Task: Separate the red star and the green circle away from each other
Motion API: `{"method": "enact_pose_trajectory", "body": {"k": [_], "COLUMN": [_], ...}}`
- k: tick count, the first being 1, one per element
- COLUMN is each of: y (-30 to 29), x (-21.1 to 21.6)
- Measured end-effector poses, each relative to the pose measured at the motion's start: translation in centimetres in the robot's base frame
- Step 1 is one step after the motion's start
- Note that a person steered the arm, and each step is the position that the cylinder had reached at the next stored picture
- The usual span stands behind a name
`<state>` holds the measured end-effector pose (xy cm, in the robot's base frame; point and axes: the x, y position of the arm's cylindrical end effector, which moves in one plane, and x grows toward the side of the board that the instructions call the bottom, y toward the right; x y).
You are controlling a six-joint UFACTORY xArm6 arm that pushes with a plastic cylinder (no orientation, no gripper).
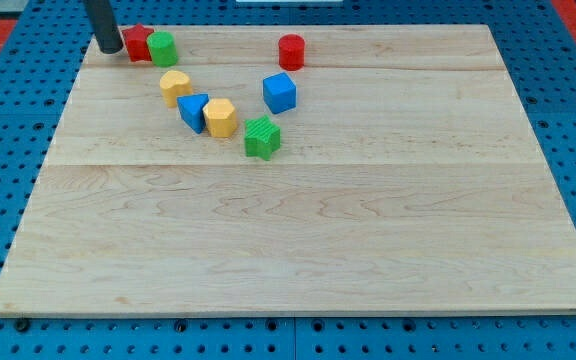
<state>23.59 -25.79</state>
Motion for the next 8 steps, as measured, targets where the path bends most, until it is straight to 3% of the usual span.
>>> {"method": "enact_pose_trajectory", "body": {"k": [1,3,5,6,8], "y": [0.2,10.8,10.3,8.5,10.1], "x": [-1.7,-2.3,-1.2,0.7,3.8]}}
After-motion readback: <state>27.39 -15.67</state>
